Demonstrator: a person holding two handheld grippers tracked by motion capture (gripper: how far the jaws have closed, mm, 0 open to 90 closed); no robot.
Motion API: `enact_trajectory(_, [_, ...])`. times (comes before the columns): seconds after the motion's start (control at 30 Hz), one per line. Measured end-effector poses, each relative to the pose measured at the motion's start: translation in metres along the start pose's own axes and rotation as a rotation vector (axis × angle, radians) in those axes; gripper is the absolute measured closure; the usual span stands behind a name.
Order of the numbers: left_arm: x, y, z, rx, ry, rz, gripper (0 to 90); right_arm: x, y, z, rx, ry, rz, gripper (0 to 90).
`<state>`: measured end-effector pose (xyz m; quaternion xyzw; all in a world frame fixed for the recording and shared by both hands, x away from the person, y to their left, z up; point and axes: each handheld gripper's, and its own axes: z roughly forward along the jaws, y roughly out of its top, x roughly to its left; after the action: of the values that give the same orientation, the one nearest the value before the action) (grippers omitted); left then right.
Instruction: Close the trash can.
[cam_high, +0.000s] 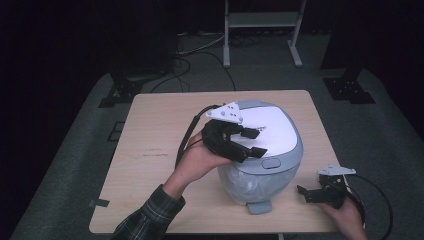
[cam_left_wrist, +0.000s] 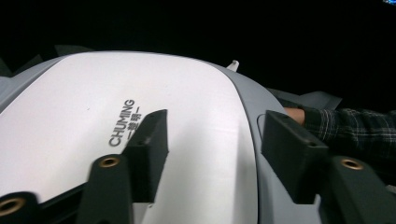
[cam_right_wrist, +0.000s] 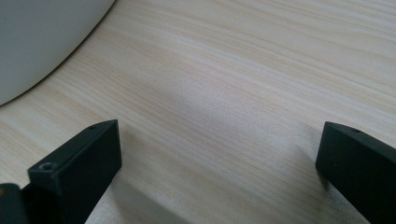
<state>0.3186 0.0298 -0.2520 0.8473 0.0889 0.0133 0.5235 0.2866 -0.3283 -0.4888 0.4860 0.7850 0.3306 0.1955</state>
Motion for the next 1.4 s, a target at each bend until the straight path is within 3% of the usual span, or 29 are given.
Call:
enact_trajectory(0.17, [-0.001,-0.005,-0.011,-0.012,0.055,0.005,19.8,0.000,0.000,0.000,0.000,0.000,0.000,0.0])
enact_trajectory(0.43, [0.002,-0.019,-0.040,-0.052,0.166,-0.012,1.0,0.001,0.000,0.000,-0.001,0.000,0.002,0.0])
enact_trajectory(0.7, [0.003,-0.044,-0.060,-0.071,0.233,-0.028,0.0,0.001,0.000,0.000,-0.001,-0.001,0.001,0.0])
enact_trajectory(1.0, [0.004,-0.081,-0.071,-0.087,0.326,-0.041,0.0,0.001,0.000,0.000,-0.001,-0.001,0.000,0.0])
enact_trajectory(1.4, [0.004,-0.128,-0.081,-0.090,0.357,-0.085,0.0,0.001,-0.001,0.000,-0.001,-0.001,0.000,0.0])
